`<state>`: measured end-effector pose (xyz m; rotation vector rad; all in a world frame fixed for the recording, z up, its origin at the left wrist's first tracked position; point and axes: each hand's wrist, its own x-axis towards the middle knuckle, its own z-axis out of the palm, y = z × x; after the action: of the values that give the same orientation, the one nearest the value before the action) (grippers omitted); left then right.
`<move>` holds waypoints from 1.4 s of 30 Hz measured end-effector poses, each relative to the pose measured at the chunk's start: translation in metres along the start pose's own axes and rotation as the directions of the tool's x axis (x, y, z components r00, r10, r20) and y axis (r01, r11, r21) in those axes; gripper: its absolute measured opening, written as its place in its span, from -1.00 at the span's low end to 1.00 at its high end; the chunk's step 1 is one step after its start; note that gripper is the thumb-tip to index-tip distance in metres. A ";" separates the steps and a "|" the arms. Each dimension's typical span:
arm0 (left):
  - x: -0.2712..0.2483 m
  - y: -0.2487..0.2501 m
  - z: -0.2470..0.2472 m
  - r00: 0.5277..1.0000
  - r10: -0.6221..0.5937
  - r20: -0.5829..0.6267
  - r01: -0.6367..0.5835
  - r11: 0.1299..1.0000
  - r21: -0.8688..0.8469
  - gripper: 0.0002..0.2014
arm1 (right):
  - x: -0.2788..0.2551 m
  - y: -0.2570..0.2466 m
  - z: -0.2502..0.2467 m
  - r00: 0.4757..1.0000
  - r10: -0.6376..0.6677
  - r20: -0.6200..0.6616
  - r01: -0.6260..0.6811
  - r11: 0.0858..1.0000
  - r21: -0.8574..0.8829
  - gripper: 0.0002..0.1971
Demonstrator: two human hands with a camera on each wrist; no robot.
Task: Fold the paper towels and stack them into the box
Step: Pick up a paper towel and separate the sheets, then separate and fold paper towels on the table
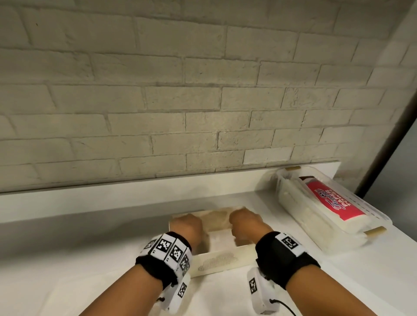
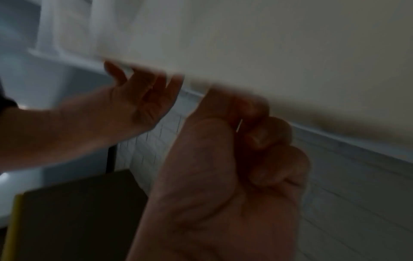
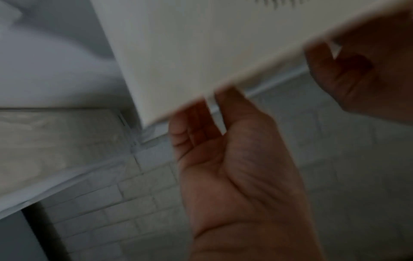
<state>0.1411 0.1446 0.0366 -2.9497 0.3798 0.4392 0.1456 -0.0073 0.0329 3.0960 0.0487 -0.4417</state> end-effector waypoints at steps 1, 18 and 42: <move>-0.001 0.000 -0.005 0.999 0.000 -0.034 -0.002 0.998 -0.058 -0.70 | -0.006 0.004 -0.007 1.000 -0.003 -0.014 0.004 0.998 0.066 -0.63; -0.074 0.127 0.004 0.935 0.262 -0.241 -0.348 0.812 -0.469 -0.73 | -0.157 0.130 0.056 0.984 0.168 0.056 -0.176 0.896 0.409 -0.57; -0.074 0.183 0.091 0.757 0.653 -0.020 -0.633 0.726 -0.269 -0.66 | -0.195 0.140 0.125 0.986 0.083 0.145 -0.115 0.966 0.232 -0.45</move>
<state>-0.0010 0.0011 -0.0446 -2.9384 1.4702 0.7189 -0.0719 -0.1551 -0.0312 3.2723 -0.1742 -0.7004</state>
